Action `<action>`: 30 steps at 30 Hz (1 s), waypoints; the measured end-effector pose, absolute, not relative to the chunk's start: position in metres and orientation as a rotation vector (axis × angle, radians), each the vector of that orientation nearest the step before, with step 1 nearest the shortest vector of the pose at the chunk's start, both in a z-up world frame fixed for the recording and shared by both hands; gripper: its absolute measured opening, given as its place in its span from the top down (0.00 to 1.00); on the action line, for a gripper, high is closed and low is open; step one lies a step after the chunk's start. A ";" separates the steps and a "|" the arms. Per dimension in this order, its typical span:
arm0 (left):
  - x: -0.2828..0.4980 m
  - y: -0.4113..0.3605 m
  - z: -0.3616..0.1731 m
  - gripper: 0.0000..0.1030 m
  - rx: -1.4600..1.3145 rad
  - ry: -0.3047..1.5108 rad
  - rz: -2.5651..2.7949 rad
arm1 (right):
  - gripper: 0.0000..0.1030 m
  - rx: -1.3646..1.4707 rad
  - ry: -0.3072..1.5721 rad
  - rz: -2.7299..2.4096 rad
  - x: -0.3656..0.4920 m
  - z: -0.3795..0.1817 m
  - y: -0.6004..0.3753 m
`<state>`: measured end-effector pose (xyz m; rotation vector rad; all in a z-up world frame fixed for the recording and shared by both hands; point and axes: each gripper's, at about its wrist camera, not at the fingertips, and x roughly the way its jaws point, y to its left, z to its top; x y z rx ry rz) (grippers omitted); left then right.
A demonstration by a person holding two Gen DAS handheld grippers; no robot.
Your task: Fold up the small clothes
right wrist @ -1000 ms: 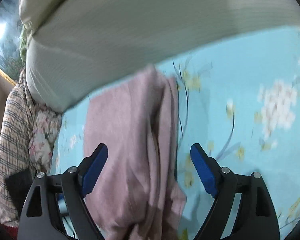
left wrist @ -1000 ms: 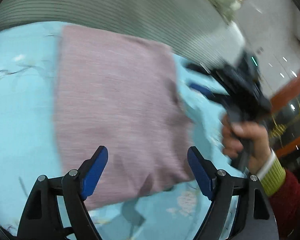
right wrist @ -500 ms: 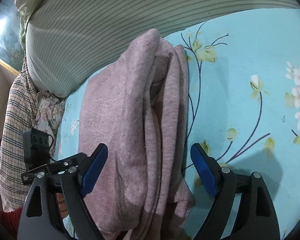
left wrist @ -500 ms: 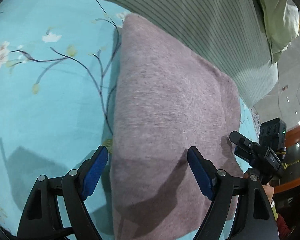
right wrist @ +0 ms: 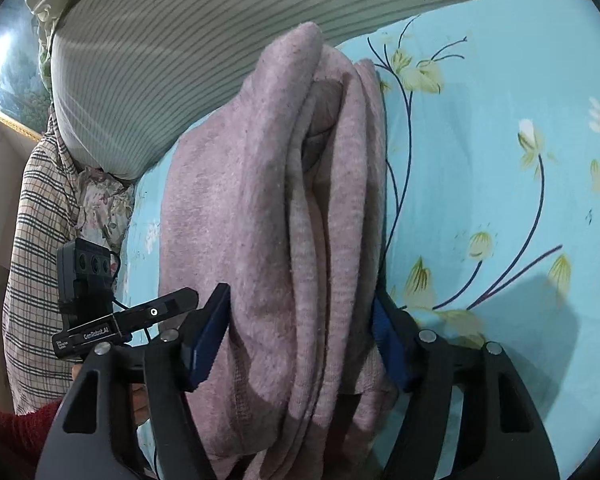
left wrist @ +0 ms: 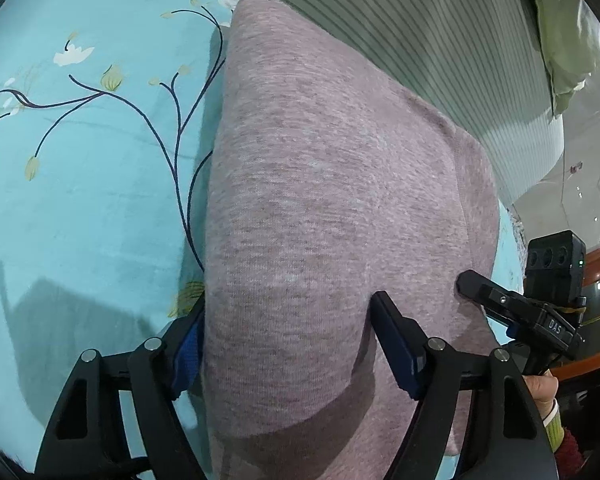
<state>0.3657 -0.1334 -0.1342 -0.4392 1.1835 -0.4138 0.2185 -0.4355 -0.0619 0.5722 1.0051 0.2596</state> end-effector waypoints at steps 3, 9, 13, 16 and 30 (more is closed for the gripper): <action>0.369 -0.137 -0.136 0.32 -0.448 1.186 -0.418 | 0.59 0.588 1.014 0.250 0.218 -0.066 -0.435; 0.363 -0.141 -0.123 0.64 -0.423 1.145 -0.455 | 0.68 0.606 0.981 0.268 0.211 -0.052 -0.427; 0.349 -0.133 -0.109 0.67 -0.424 1.112 -0.467 | 0.69 0.576 0.968 0.294 0.202 -0.036 -0.408; 0.334 -0.117 -0.098 0.67 -0.429 1.088 -0.452 | 0.69 0.544 0.971 0.330 0.194 -0.027 -0.381; 0.224 0.024 -0.052 0.68 -0.470 0.963 -0.233 | 0.69 0.414 0.988 0.593 0.198 -0.035 -0.228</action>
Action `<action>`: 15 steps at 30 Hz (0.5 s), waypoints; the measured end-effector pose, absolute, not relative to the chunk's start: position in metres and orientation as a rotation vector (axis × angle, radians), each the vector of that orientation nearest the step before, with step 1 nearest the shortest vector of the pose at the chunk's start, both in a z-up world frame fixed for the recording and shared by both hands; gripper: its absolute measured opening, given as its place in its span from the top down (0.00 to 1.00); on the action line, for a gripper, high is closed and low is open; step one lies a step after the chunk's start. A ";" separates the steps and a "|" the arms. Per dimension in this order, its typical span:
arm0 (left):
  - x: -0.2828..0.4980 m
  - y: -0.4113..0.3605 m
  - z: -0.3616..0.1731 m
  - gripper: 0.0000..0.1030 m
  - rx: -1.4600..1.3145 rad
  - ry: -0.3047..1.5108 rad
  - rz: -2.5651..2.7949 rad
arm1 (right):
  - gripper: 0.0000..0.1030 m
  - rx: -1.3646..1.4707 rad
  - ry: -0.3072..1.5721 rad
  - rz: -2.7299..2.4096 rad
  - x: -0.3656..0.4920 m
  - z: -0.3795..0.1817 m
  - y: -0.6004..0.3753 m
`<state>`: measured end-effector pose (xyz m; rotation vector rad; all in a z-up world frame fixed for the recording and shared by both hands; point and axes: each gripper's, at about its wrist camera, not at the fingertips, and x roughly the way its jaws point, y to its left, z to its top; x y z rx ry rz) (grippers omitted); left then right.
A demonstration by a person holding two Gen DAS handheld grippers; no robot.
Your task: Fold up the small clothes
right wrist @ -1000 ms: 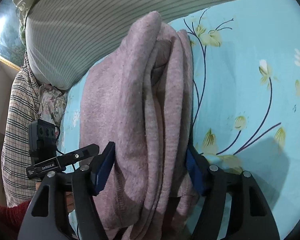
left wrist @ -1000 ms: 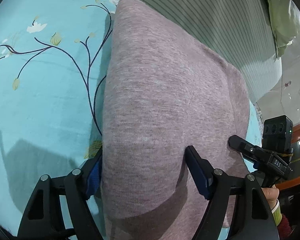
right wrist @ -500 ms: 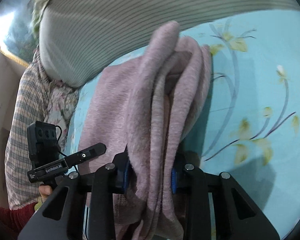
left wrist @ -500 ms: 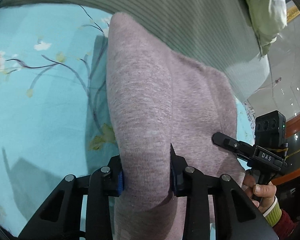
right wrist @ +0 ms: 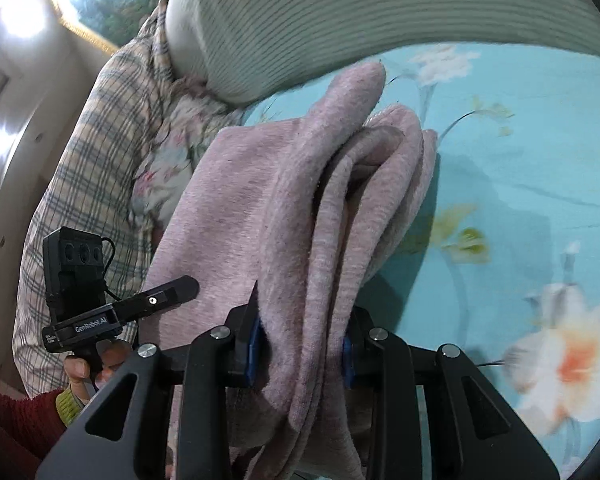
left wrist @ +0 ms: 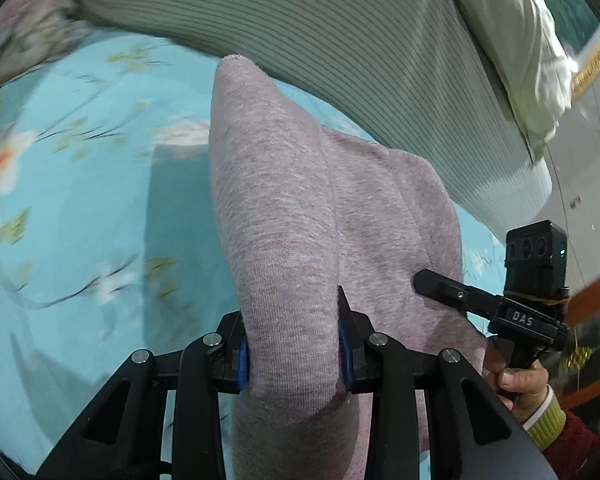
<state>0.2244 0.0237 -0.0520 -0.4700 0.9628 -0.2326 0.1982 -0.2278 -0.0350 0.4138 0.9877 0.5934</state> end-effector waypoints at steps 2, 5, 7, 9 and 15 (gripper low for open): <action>0.213 0.038 -0.055 0.68 -0.498 0.951 -0.209 | 0.69 0.410 1.004 0.609 0.199 -0.046 -0.218; 0.200 0.050 -0.067 0.68 -0.513 0.952 -0.177 | 0.69 0.378 1.040 0.607 0.198 -0.060 -0.206; 0.197 0.054 -0.080 0.67 -0.505 0.973 -0.158 | 0.69 0.354 1.073 0.590 0.199 -0.071 -0.200; 0.195 0.057 -0.093 0.67 -0.494 1.005 -0.141 | 0.68 0.357 1.102 0.567 0.200 -0.082 -0.201; 0.199 0.054 -0.110 0.55 -0.495 1.047 -0.121 | 0.56 0.351 1.125 0.500 0.196 -0.091 -0.211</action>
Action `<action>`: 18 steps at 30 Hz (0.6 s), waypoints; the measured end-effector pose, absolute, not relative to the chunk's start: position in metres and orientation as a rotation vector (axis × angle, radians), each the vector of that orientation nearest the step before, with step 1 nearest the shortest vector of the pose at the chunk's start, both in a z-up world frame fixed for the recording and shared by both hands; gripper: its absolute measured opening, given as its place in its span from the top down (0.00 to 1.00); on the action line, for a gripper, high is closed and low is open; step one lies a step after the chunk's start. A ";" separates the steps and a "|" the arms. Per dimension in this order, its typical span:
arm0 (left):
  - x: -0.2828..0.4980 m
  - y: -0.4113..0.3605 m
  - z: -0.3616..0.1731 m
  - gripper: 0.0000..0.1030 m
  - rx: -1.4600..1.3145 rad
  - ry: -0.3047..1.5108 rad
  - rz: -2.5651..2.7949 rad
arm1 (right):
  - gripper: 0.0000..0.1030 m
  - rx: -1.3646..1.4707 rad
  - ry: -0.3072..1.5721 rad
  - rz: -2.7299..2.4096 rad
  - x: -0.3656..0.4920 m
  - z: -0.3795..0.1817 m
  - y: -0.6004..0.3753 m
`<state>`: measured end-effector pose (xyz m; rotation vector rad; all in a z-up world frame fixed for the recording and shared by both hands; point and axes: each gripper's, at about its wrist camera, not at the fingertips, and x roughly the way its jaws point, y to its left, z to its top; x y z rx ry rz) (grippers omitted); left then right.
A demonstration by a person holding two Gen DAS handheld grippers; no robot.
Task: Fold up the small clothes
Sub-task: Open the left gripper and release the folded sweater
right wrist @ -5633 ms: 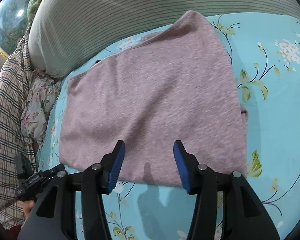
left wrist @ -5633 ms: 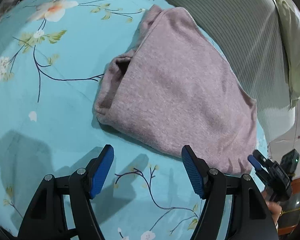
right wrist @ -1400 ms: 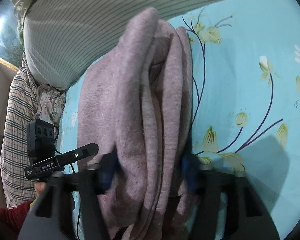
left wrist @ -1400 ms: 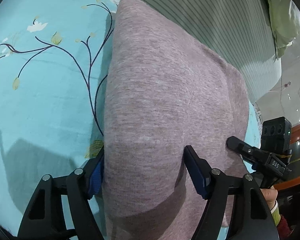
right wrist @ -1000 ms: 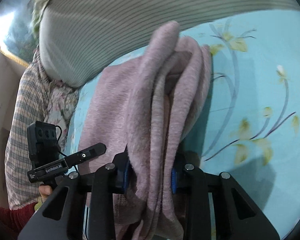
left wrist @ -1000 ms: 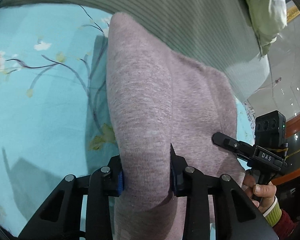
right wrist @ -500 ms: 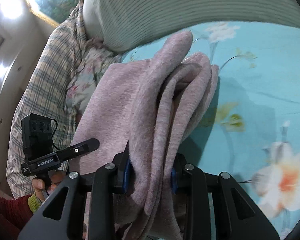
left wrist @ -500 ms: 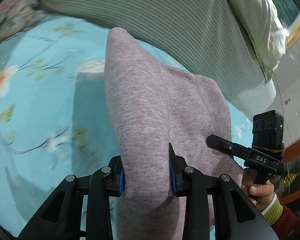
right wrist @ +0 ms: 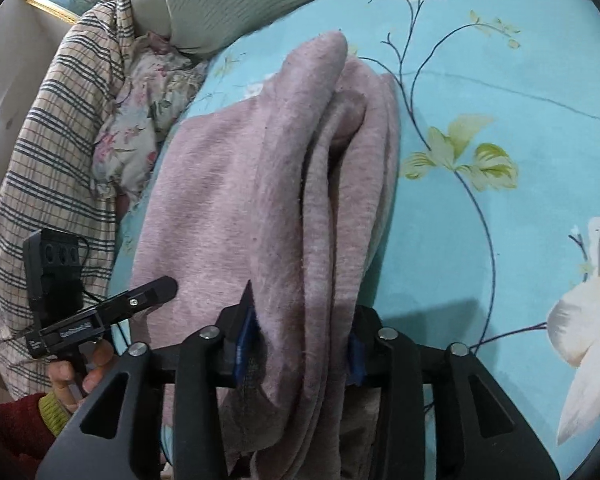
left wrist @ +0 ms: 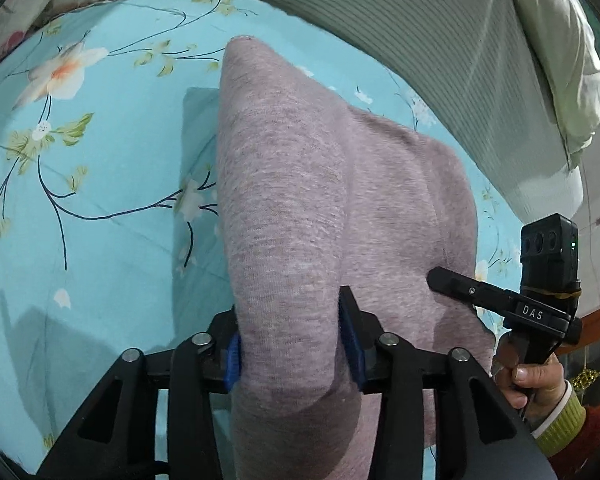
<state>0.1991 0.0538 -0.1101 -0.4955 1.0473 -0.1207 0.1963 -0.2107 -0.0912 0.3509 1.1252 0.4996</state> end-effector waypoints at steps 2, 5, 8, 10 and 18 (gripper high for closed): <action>0.199 0.055 -0.109 0.49 -0.498 1.057 -0.112 | 0.44 0.316 1.131 0.459 0.193 -0.087 -0.212; 0.196 0.059 -0.104 0.48 -0.490 1.062 -0.101 | 0.43 0.274 1.108 0.421 0.186 -0.073 -0.213; 0.189 0.065 -0.095 0.48 -0.471 1.048 -0.084 | 0.43 0.251 1.054 0.379 0.181 -0.052 -0.215; 0.179 0.074 -0.086 0.48 -0.457 1.026 -0.065 | 0.43 0.251 1.001 0.365 0.179 -0.035 -0.219; 0.165 0.064 -0.057 0.50 -0.416 0.959 -0.118 | 0.51 0.276 0.998 0.361 0.211 -0.022 -0.202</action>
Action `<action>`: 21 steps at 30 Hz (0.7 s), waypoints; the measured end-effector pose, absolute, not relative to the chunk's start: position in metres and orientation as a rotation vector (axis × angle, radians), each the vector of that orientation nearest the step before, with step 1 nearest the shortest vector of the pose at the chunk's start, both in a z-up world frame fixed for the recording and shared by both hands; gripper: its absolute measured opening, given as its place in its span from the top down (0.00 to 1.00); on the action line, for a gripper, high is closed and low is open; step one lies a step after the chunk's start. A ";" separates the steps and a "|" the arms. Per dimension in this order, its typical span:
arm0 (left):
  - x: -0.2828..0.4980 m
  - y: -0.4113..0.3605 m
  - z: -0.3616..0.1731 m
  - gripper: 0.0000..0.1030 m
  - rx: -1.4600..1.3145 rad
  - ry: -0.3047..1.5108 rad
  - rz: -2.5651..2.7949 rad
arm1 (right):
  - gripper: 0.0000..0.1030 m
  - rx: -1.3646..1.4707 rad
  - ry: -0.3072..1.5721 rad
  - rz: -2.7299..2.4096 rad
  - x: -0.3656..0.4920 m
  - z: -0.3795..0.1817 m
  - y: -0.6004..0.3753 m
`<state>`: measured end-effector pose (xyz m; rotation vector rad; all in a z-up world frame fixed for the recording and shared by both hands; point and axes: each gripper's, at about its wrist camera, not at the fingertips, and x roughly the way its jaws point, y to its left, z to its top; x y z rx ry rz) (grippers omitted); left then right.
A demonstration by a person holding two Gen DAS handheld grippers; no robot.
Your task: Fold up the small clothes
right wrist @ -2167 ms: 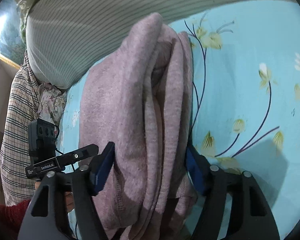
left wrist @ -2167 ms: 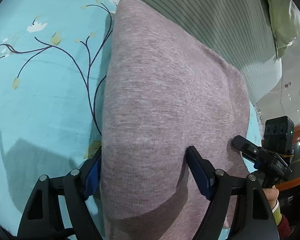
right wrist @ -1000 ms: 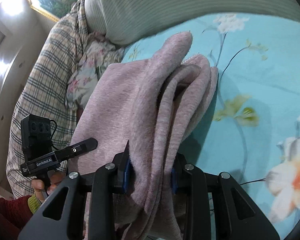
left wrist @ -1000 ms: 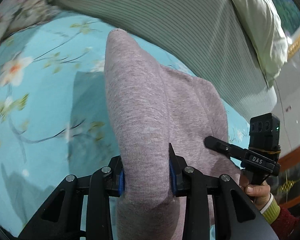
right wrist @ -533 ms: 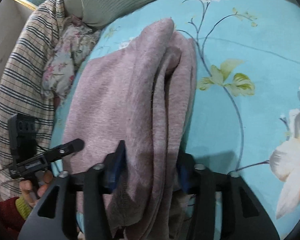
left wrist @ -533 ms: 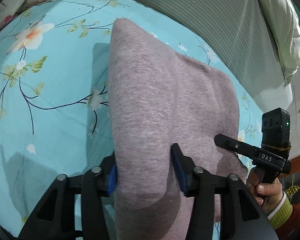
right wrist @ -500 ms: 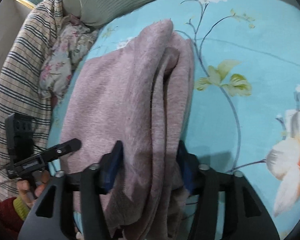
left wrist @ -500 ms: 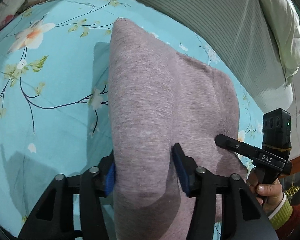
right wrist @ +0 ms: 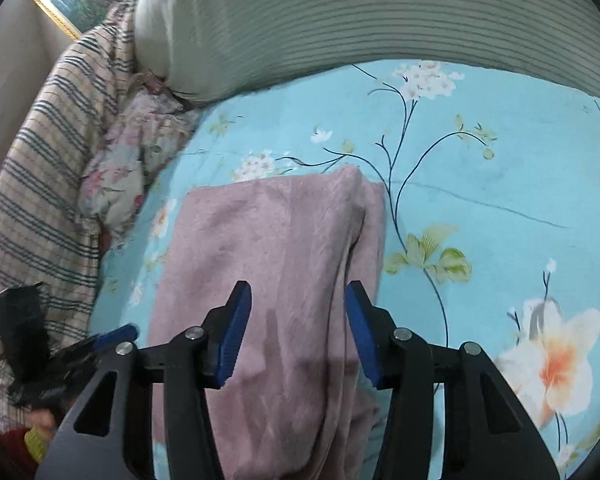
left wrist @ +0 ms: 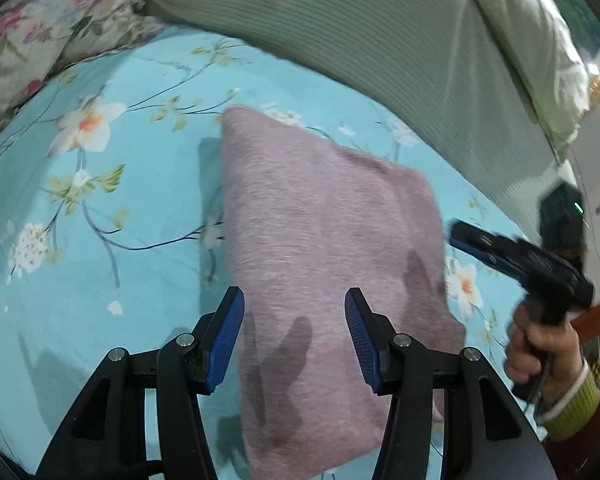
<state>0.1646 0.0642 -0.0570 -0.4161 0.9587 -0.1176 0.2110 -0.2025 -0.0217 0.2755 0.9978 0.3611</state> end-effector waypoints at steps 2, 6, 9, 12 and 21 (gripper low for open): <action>0.166 0.057 -0.056 0.50 -0.411 0.955 -0.143 | 0.72 0.299 1.028 0.362 0.223 -0.031 -0.202; 0.174 0.044 -0.061 0.55 -0.400 0.967 -0.198 | 0.90 0.312 1.032 0.407 0.234 -0.026 -0.199; 0.178 0.037 -0.067 0.59 -0.381 0.991 -0.222 | 0.90 0.293 0.960 0.449 0.236 -0.002 -0.193; 0.181 0.034 -0.069 0.59 -0.378 0.994 -0.227 | 0.90 0.279 0.992 0.402 0.250 -0.010 -0.198; 0.186 0.026 -0.090 0.59 -0.327 1.050 -0.235 | 0.86 0.423 1.097 0.358 0.257 -0.068 -0.225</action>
